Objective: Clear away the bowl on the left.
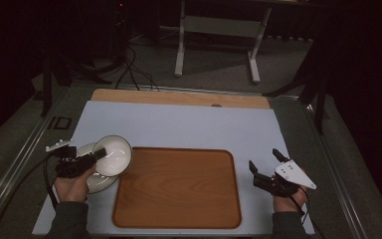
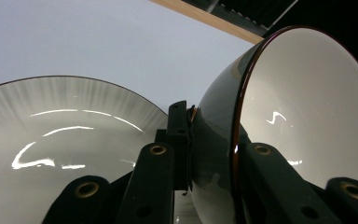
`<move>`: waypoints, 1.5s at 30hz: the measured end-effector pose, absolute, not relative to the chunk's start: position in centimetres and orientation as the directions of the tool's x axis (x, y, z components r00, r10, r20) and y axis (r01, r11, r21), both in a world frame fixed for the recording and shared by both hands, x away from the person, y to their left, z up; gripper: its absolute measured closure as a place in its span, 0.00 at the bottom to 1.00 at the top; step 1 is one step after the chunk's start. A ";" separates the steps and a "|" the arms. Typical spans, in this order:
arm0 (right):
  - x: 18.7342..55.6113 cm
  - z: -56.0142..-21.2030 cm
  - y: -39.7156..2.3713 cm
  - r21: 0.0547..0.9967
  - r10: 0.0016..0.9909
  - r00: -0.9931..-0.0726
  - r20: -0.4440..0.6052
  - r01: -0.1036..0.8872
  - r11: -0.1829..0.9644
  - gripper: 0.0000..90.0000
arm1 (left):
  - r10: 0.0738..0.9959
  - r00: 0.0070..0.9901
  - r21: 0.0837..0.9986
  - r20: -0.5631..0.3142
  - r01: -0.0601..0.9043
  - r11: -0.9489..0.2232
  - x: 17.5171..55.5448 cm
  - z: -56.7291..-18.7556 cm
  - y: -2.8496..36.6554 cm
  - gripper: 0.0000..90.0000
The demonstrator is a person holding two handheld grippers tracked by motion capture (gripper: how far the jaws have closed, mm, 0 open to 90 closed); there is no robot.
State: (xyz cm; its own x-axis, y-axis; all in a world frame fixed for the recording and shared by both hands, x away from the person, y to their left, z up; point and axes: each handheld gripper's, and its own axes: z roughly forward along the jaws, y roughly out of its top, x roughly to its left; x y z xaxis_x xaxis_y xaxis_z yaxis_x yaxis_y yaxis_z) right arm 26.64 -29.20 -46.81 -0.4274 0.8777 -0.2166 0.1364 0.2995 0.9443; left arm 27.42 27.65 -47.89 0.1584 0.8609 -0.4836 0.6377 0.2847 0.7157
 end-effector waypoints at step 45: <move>26.7 -46.8 -29.1 0.944 0.876 -0.430 -0.218 0.136 0.301 0.15 | 0.843 0.291 0.745 -0.453 0.643 0.178 28.1 -47.4 21.9 0.89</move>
